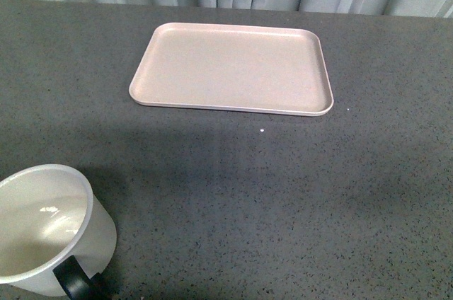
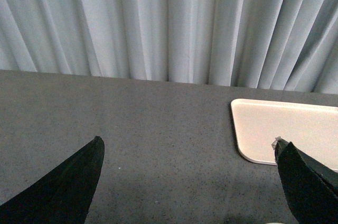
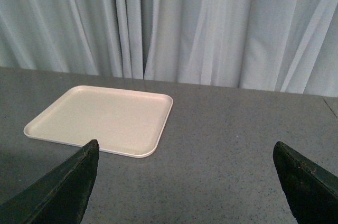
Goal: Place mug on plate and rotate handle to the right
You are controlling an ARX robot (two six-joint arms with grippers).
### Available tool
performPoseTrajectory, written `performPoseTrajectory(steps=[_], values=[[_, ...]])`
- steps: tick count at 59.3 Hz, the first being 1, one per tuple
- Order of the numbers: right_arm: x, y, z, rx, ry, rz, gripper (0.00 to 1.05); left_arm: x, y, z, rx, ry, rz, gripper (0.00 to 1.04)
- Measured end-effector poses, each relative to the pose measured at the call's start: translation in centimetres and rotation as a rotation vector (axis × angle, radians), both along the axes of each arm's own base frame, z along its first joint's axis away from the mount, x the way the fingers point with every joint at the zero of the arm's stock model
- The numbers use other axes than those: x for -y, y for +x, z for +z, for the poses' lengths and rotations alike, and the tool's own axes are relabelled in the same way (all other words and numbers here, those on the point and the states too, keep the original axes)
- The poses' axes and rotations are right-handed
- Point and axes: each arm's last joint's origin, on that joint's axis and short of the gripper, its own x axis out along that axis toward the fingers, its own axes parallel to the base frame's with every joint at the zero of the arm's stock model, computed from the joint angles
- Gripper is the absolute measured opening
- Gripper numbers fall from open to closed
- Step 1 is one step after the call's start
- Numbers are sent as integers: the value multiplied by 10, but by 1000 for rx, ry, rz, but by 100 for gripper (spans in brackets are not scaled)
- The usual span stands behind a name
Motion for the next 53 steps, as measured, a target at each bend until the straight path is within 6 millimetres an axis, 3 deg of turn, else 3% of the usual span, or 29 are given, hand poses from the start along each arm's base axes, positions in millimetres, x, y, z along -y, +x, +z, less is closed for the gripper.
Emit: performPoseTrajectory(steps=[24, 29, 35, 53], values=[[0, 0, 0, 0, 0, 0, 96, 0, 0, 0, 0, 0, 0, 95], [0, 0, 0, 0, 0, -1, 96, 0, 1, 1, -242, -56, 7, 95], [0, 0, 0, 0, 0, 1, 96, 0, 16, 3, -506, -76, 20, 95], [0, 0, 0, 0, 0, 0, 96, 19, 67, -7, -654, 6, -19, 95]])
